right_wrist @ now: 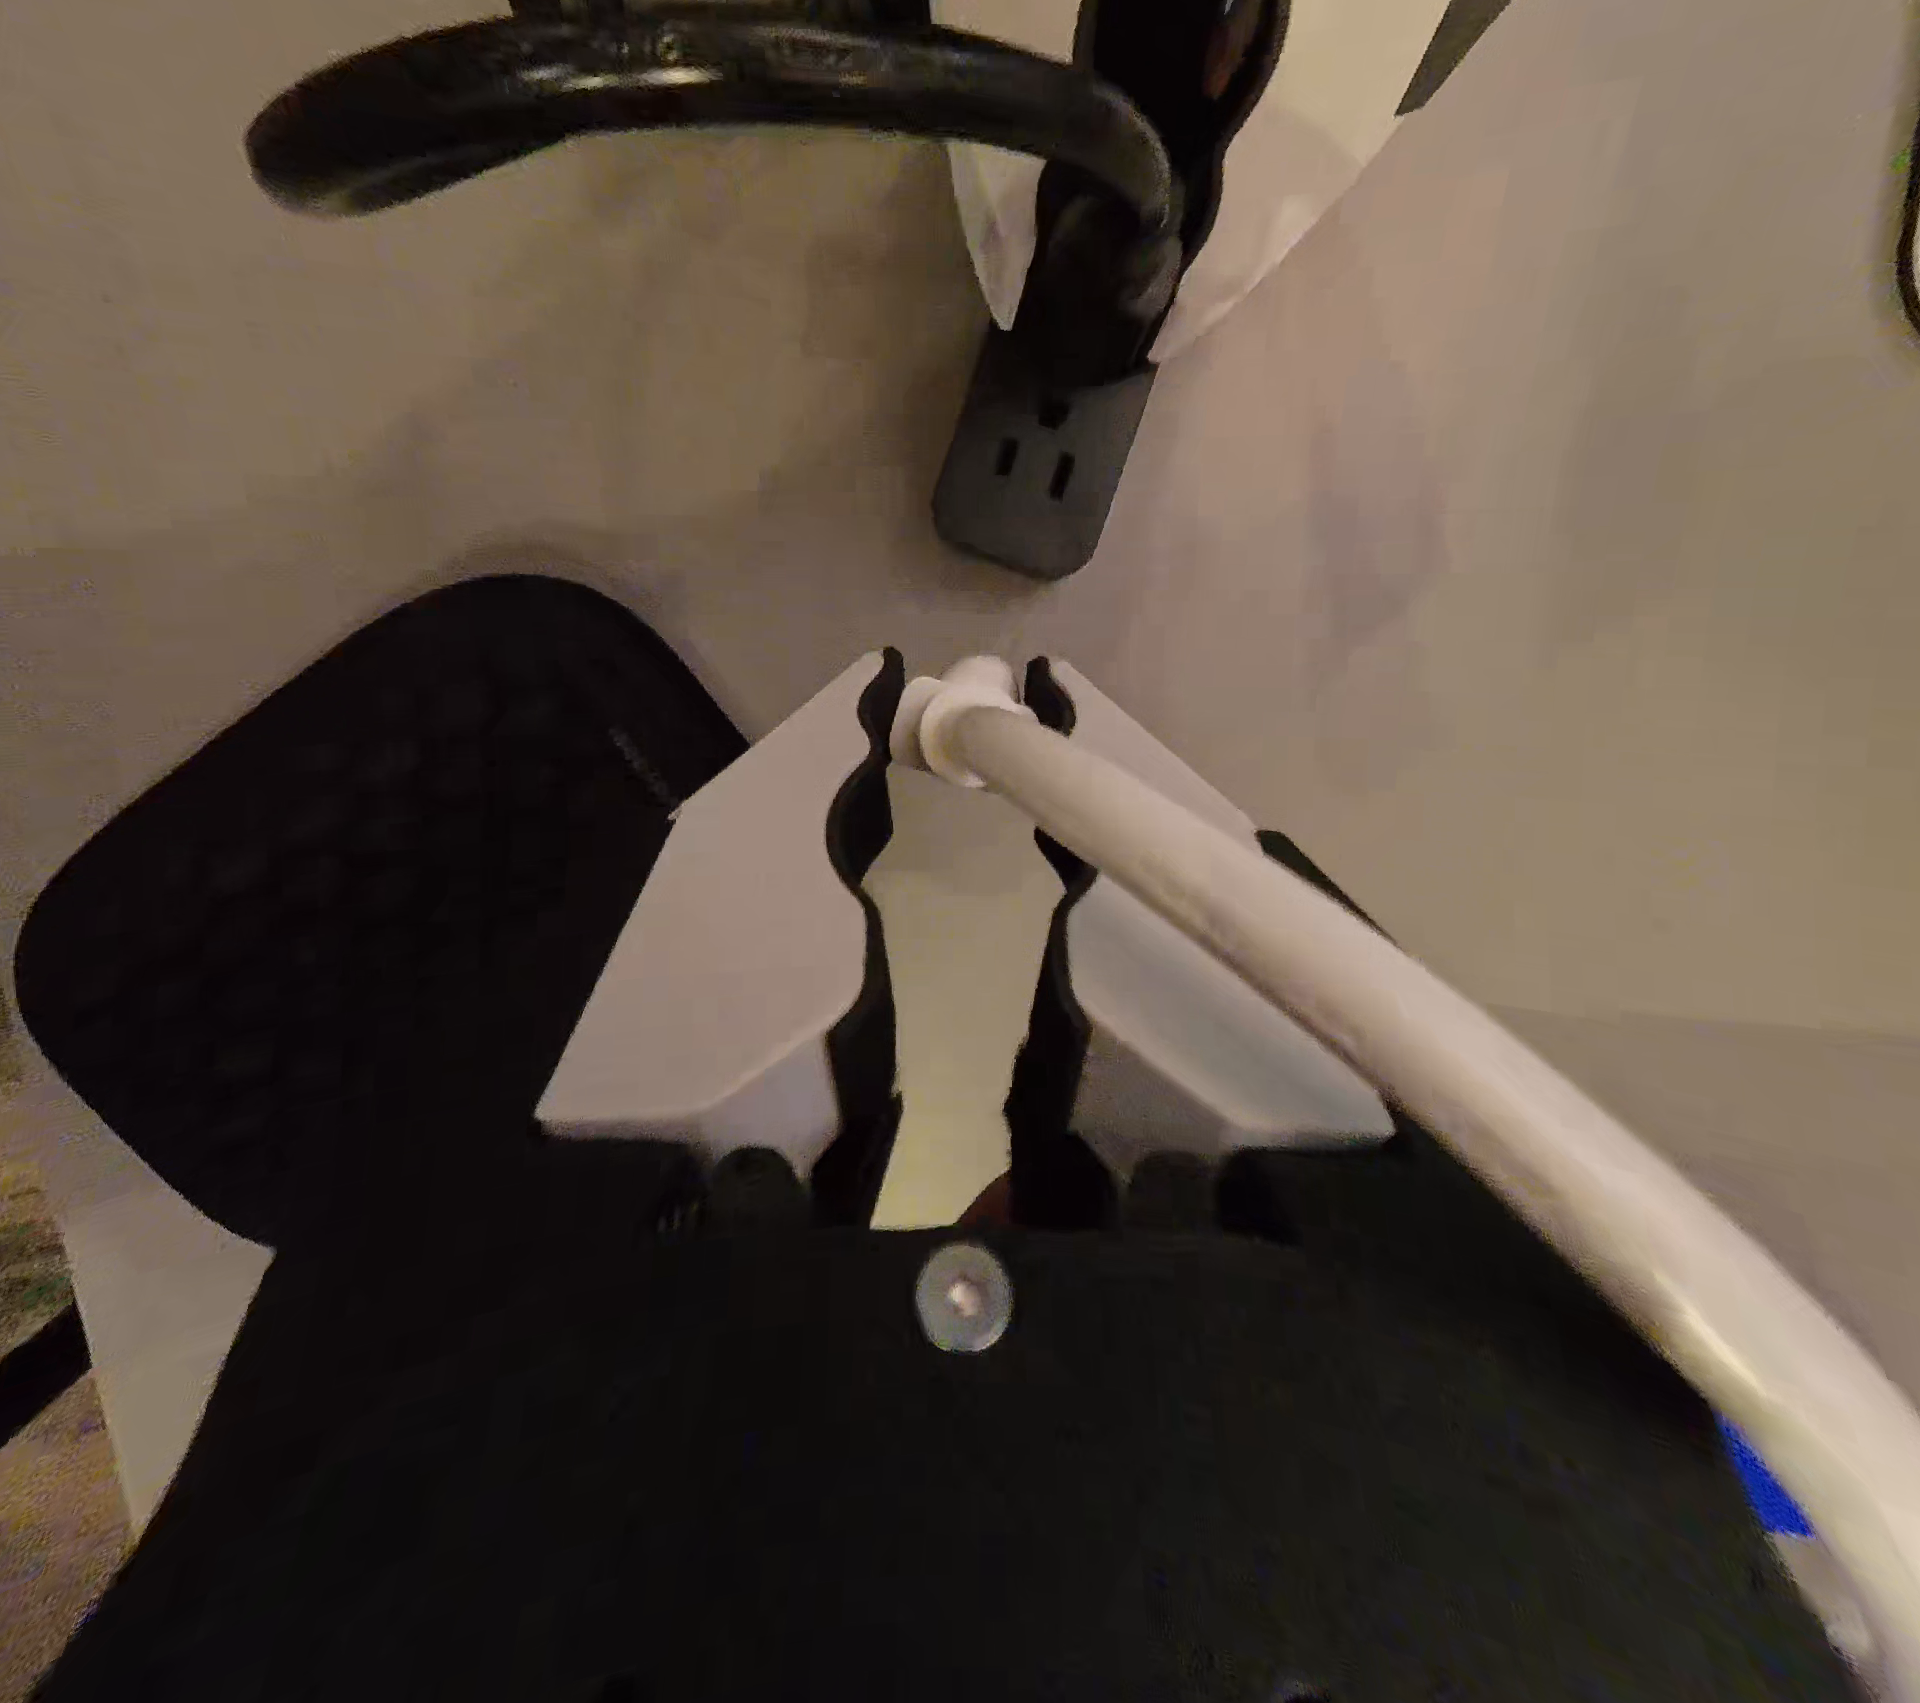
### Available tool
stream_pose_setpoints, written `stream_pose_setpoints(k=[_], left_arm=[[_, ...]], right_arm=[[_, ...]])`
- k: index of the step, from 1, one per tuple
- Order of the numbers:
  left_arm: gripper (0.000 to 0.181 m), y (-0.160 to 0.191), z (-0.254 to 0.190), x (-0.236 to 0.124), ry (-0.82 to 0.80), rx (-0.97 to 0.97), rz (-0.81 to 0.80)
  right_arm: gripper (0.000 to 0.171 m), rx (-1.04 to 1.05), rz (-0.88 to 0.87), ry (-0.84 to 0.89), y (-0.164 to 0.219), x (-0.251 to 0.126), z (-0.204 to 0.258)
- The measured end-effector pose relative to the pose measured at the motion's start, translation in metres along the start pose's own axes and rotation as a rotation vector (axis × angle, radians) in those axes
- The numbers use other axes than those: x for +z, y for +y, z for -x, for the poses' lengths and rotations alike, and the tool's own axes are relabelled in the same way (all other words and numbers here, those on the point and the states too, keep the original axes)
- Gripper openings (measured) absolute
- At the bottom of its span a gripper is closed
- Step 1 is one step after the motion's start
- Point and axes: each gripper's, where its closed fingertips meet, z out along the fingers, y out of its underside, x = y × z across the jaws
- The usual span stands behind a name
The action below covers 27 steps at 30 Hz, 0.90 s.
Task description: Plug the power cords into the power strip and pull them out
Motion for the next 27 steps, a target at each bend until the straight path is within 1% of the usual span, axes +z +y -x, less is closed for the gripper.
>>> stream_pose_setpoints(k=[3, 5, 8, 13, 14, 16, 17, 18, 20, 22, 25, 27], left_arm=[[0.026, 0.000, 0.000, 0.000, -0.003, 0.002, 0.000], [0.026, 0.000, 0.000, 0.000, -0.005, 0.003, 0.001], [0.026, 0.000, 0.000, 0.000, -0.003, 0.002, -0.005], [0.026, 0.000, 0.000, 0.000, 0.000, -0.001, -0.011], [0.026, 0.000, 0.000, 0.000, 0.002, -0.002, -0.013], [0.026, 0.000, 0.000, 0.000, 0.004, -0.007, -0.016], [0.026, 0.000, 0.000, 0.000, 0.006, -0.010, -0.017], [0.026, 0.000, 0.000, -0.001, 0.007, -0.012, -0.017], [0.026, 0.000, 0.000, -0.001, 0.008, -0.014, -0.018], [0.026, 0.000, 0.000, 0.000, 0.007, -0.014, -0.017], [0.026, 0.000, 0.000, 0.000, 0.005, -0.013, -0.014], [0.026, 0.000, 0.000, 0.000, 0.007, -0.015, -0.016]], right_arm=[[0.021, -0.002, 0.036, -0.021, 0.011, -0.016, 0.003], [0.021, 0.015, 0.025, -0.032, 0.012, -0.036, 0.000], [0.021, 0.046, -0.001, -0.019, 0.018, -0.081, -0.014], [0.021, 0.128, 0.008, 0.104, 0.044, -0.163, -0.055], [0.021, 0.162, 0.035, 0.121, 0.055, -0.175, -0.063], [0.021, 0.236, 0.131, 0.154, 0.090, -0.194, -0.080], [0.021, 0.286, 0.151, 0.144, 0.106, -0.201, -0.085], [0.021, 0.350, 0.172, 0.105, 0.123, -0.203, -0.087], [0.022, 0.433, 0.244, 0.040, 0.159, -0.197, -0.089], [0.022, 0.526, 0.315, -0.083, 0.189, -0.179, -0.081], [0.022, 0.611, 0.421, -0.265, 0.225, -0.146, -0.063], [0.022, 0.644, 0.478, -0.325, 0.244, -0.125, -0.059]])
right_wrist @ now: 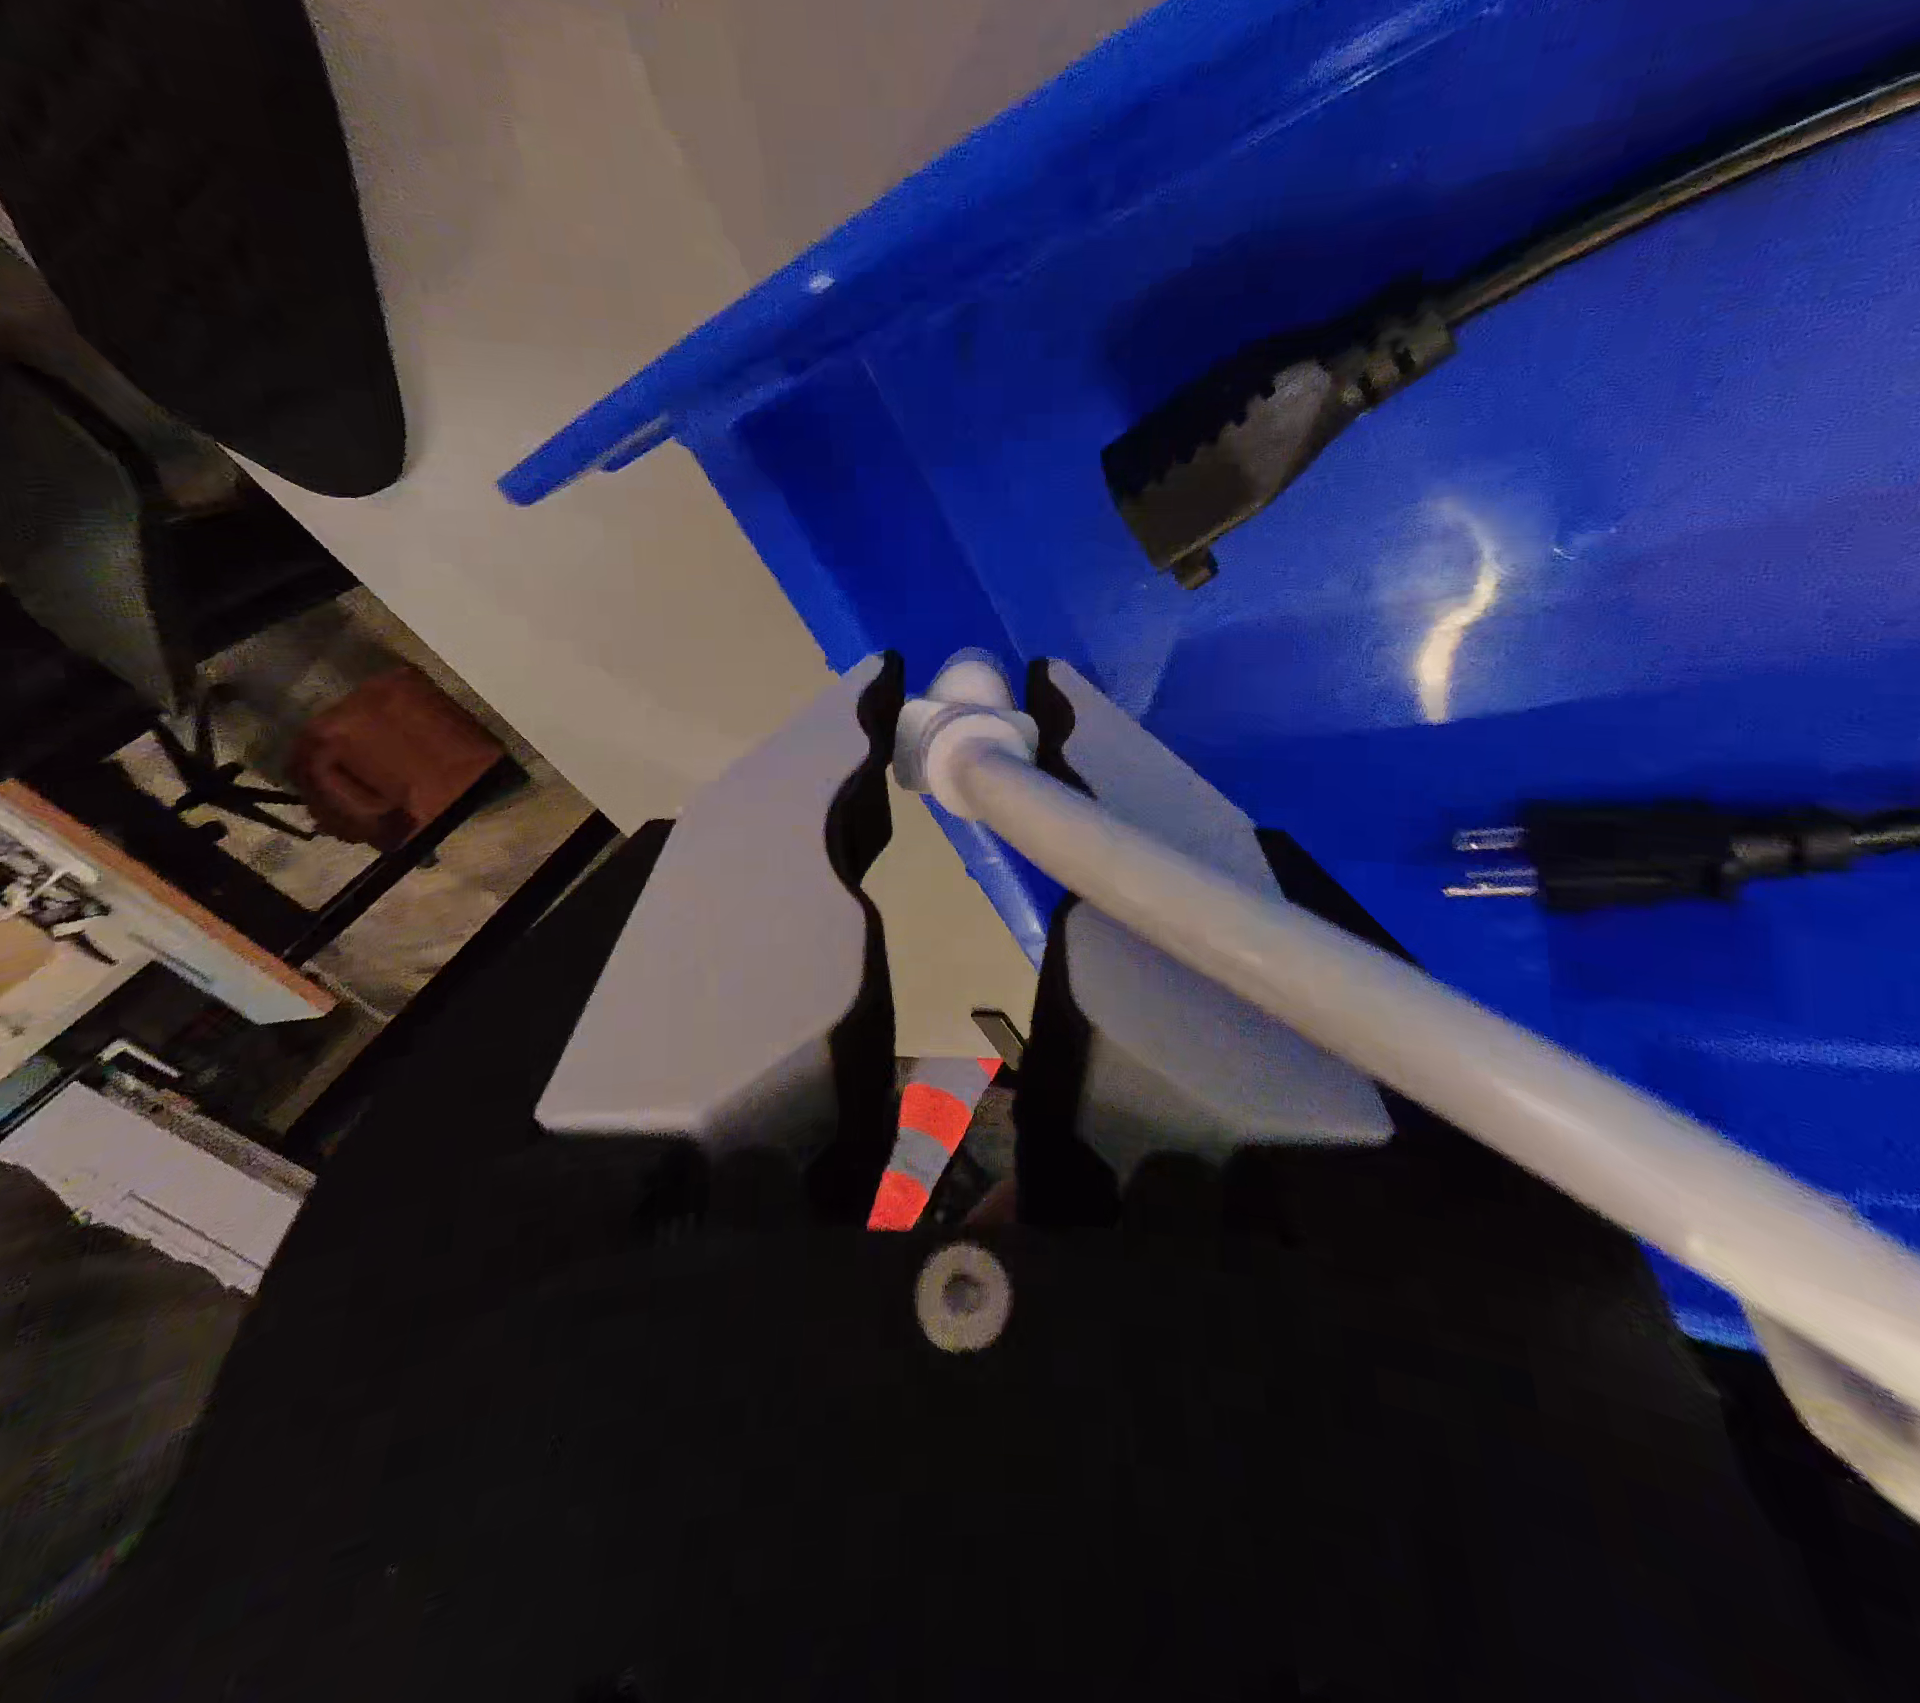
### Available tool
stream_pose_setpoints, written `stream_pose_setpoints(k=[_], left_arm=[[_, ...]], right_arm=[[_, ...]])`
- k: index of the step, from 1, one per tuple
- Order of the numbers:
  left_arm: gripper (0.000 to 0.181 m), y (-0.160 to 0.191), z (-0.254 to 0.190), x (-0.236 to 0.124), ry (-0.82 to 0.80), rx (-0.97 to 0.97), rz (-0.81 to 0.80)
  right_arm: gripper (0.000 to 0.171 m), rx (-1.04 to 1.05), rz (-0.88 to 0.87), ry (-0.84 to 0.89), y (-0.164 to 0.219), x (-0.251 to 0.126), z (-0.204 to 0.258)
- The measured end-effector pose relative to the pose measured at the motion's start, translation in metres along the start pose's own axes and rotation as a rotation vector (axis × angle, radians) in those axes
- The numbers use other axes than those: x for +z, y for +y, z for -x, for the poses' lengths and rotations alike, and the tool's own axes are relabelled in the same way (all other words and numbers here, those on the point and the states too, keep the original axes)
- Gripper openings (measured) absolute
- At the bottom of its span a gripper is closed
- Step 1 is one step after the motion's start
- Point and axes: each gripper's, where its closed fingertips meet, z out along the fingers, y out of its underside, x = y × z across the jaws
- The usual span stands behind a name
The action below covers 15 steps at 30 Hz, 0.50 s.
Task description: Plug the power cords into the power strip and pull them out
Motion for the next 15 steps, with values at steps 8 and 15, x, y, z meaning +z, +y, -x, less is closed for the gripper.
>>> stream_pose_setpoints(k=[8, 15], left_arm=[[0.026, 0.000, 0.000, 0.000, 0.011, -0.002, -0.006], [0.026, 0.000, 0.000, 0.000, 0.013, -0.003, -0.005]], right_arm=[[0.037, 0.055, 0.032, -0.026, -0.008, 0.020, -0.028], [0.052, 0.022, -0.012, 0.244, -0.010, -0.026, -0.020]])
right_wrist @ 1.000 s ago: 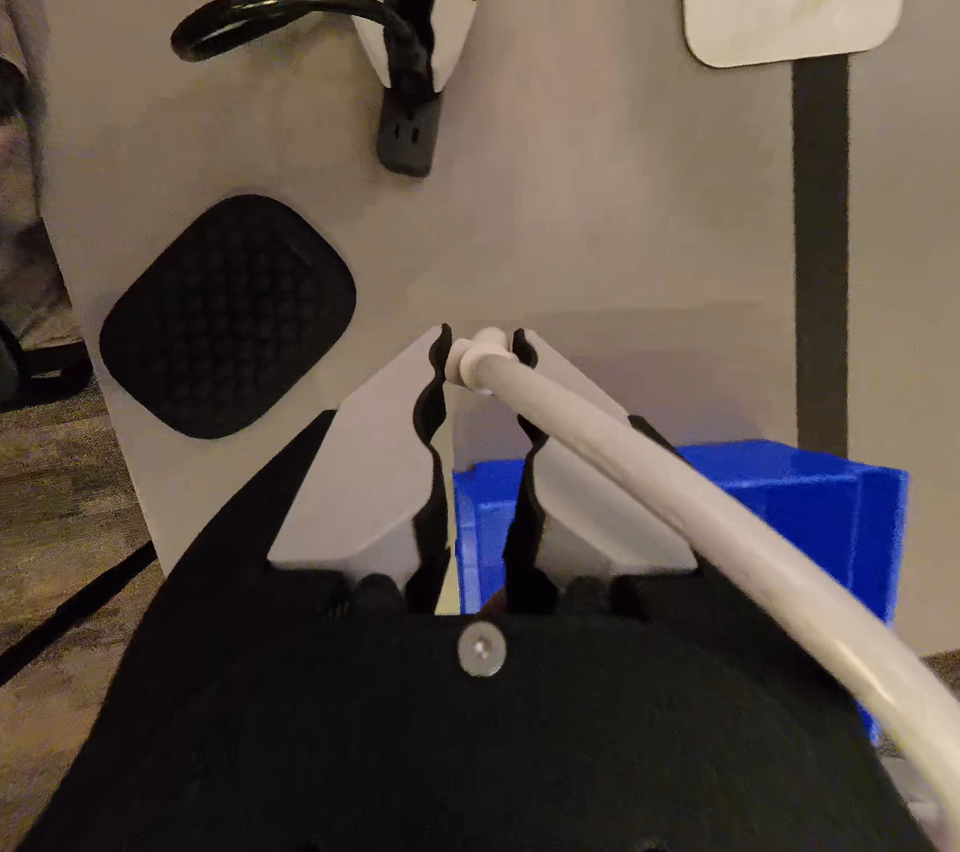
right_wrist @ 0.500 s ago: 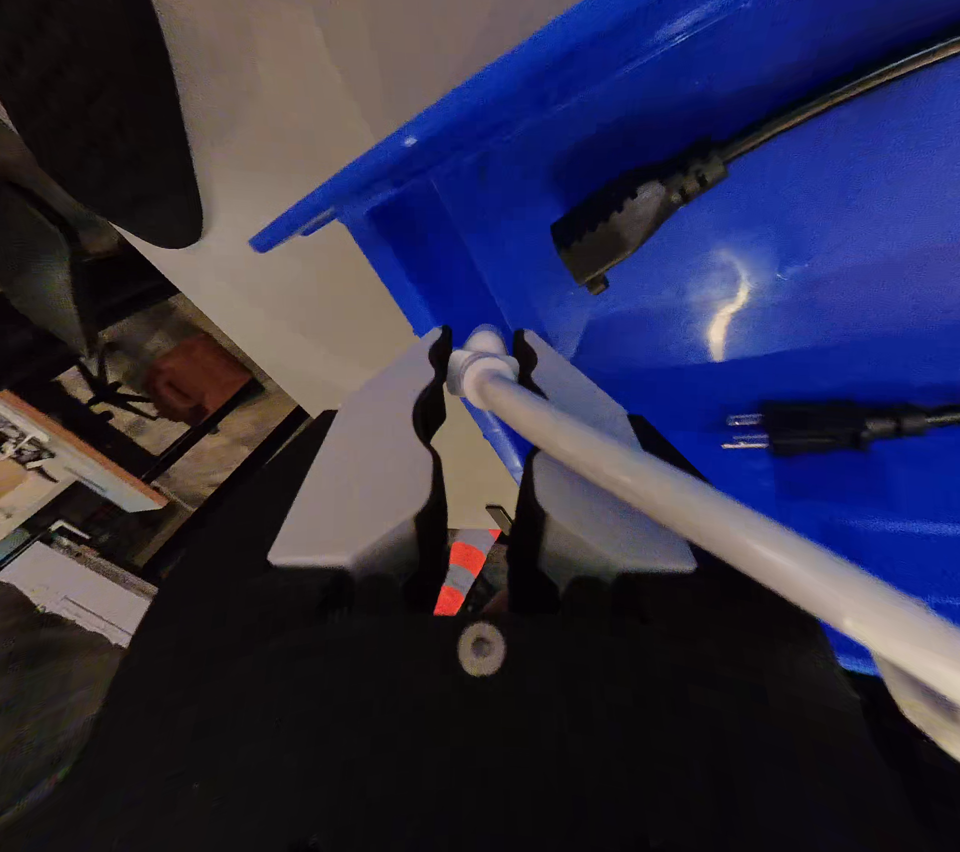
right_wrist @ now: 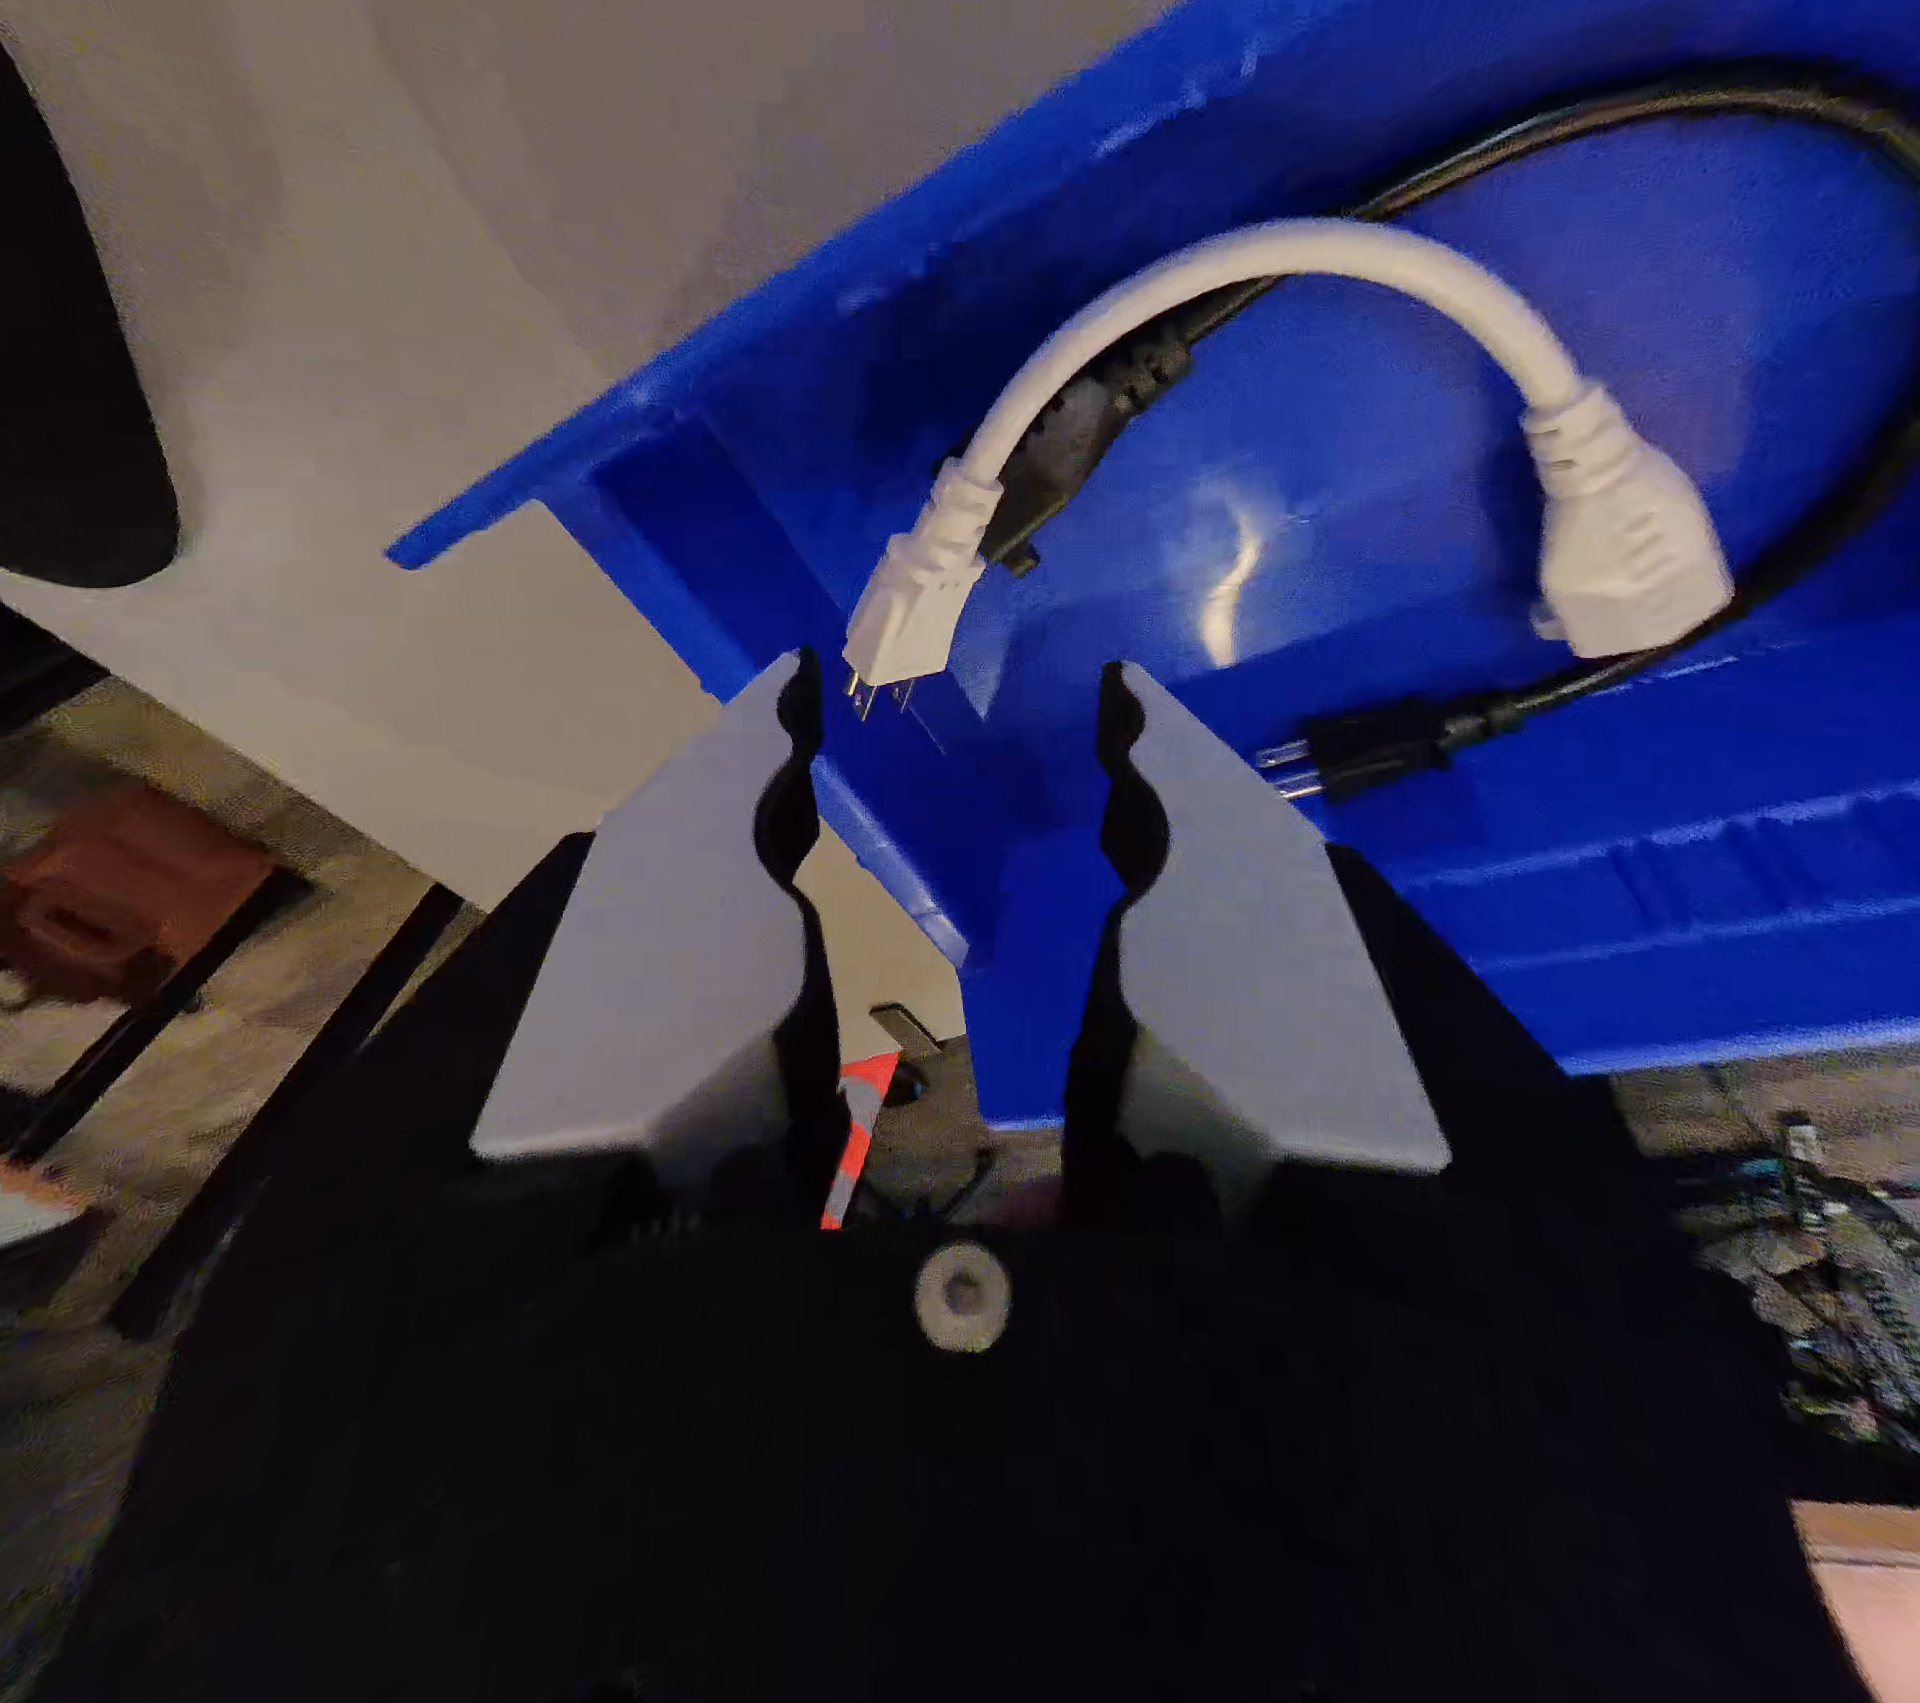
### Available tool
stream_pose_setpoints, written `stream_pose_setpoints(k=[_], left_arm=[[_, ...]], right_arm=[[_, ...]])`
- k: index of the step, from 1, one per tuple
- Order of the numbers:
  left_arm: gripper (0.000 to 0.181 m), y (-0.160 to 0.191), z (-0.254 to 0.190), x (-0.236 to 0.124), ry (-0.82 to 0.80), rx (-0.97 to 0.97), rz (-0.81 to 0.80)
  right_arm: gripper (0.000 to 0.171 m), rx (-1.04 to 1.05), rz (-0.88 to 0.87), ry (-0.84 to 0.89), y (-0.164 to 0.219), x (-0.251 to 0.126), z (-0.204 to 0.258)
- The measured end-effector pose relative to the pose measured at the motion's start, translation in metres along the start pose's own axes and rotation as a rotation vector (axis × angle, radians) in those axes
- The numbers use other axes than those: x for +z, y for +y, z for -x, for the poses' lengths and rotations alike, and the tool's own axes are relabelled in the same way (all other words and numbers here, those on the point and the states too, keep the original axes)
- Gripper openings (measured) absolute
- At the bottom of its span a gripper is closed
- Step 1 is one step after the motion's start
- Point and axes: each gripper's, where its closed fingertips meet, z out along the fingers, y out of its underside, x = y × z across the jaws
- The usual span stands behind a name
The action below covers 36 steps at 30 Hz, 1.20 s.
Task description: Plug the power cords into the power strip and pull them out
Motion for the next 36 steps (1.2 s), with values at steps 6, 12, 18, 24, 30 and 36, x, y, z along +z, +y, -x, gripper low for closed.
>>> stream_pose_setpoints(k=[6, 12, 18, 24, 30, 36], left_arm=[[0.027, 0.000, -0.001, 0.000, 0.007, 0.004, -0.004], [0.028, 0.000, -0.001, 0.000, 0.003, 0.001, 0.002], [0.026, 0.001, -0.001, -0.002, 0.014, -0.027, -0.010], [0.028, 0.002, -0.002, -0.004, 0.023, -0.022, -0.009], [0.040, 0.010, 0.003, -0.023, 0.016, -0.034, -0.013], [0.036, 0.030, 0.019, -0.028, -0.046, -0.081, 0.053]], right_arm=[[0.048, -0.179, -0.314, 0.268, -0.061, -0.075, 0.080], [0.040, -0.359, -0.549, 0.158, -0.147, -0.049, 0.203], [0.032, -0.305, -0.680, 0.033, -0.222, 0.021, 0.242], [0.039, -0.310, -0.562, 0.193, -0.232, 0.061, 0.221], [0.039, -0.423, -0.541, 0.194, -0.232, 0.063, 0.213], [0.039, -0.666, -0.473, 0.178, -0.241, 0.061, 0.195]])
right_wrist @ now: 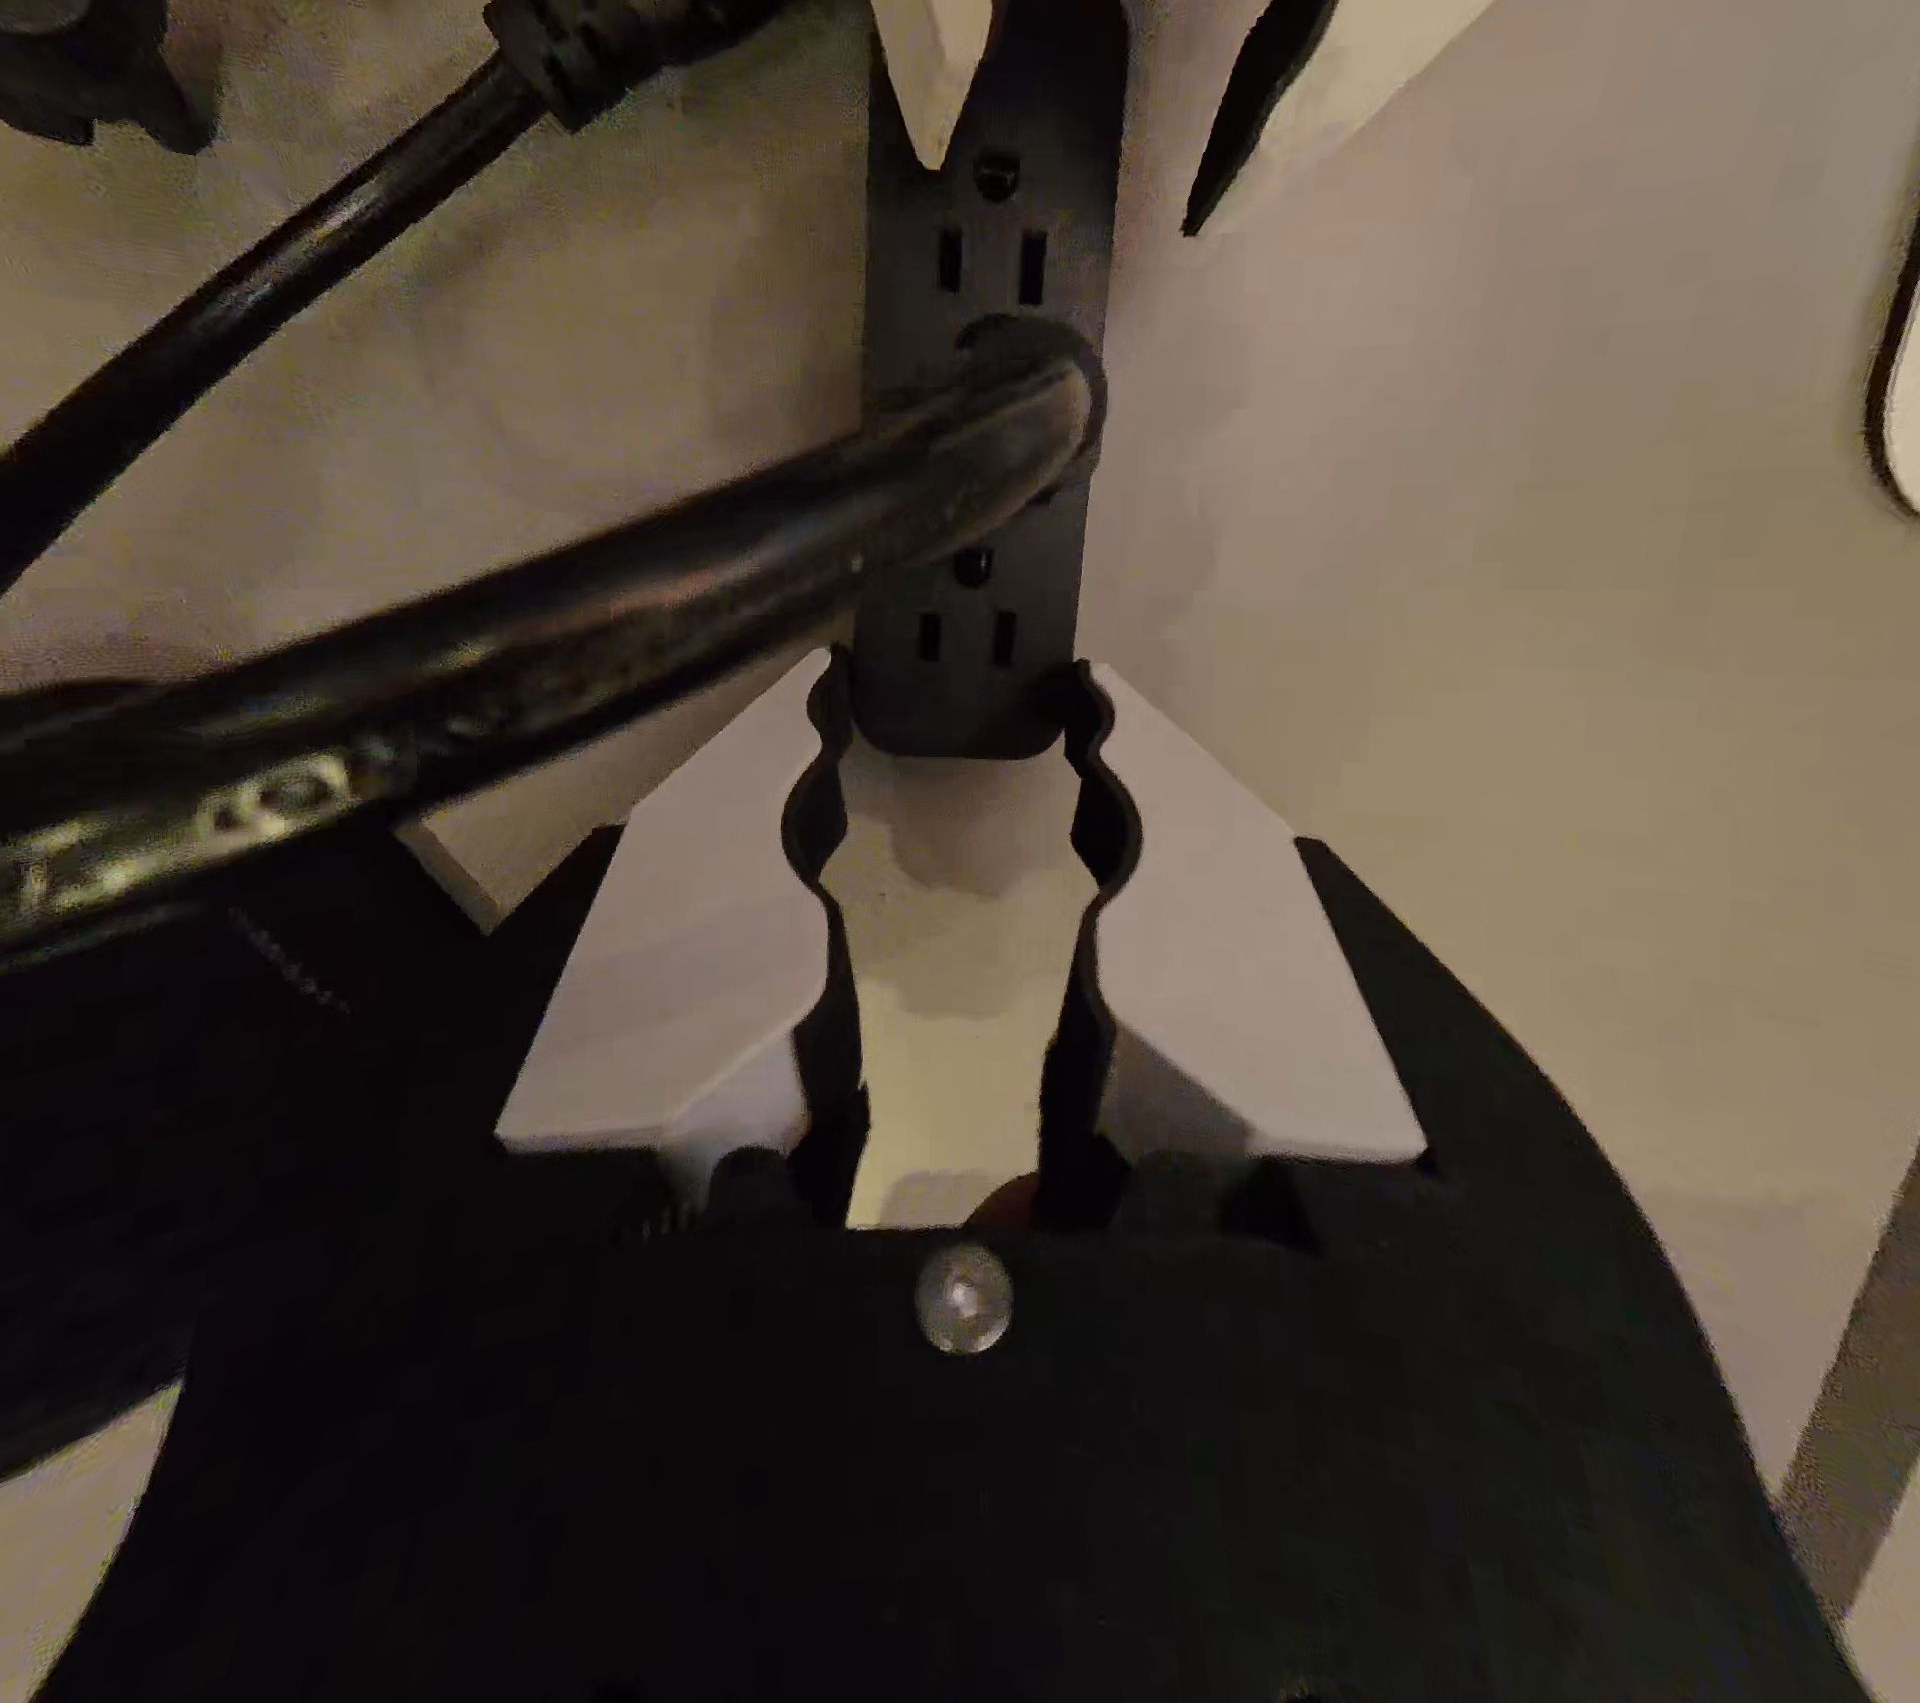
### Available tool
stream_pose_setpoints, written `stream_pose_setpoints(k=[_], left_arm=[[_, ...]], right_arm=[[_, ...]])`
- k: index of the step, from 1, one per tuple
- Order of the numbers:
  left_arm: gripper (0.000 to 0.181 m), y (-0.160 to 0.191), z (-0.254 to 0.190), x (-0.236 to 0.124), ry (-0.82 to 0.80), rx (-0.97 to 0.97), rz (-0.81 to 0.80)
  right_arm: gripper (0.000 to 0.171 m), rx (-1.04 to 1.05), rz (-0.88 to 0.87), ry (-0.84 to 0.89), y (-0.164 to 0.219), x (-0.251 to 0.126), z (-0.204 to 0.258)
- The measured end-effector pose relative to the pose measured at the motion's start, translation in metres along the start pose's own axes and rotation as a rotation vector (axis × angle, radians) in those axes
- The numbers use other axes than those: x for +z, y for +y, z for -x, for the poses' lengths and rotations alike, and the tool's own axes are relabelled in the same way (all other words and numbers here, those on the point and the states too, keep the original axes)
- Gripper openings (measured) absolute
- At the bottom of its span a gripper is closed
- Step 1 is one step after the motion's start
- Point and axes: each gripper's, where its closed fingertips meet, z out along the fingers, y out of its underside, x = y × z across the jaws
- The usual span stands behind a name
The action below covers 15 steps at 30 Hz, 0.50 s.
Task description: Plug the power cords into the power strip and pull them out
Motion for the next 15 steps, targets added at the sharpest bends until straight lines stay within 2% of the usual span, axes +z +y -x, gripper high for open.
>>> stream_pose_setpoints(k=[4, 8, 12, 15], left_arm=[[0.027, 0.001, -0.002, 0.001, 0.025, -0.030, 0.005], [0.023, 0.005, 0.005, -0.001, 0.007, -0.095, 0.011], [0.018, 0.007, 0.007, -0.001, -0.011, -0.102, 0.038], [0.017, 0.007, 0.007, -0.001, -0.011, -0.105, 0.041]], right_arm=[[0.039, -0.131, 0.030, -0.041, -0.003, 0.004, -0.020], [0.049, -0.101, 0.107, 0.021, 0.001, -0.005, -0.045], [0.043, 0.079, 0.137, 0.218, 0.016, -0.057, -0.070], [0.038, 0.209, 0.027, 0.312, 0.011, -0.111, -0.062]])
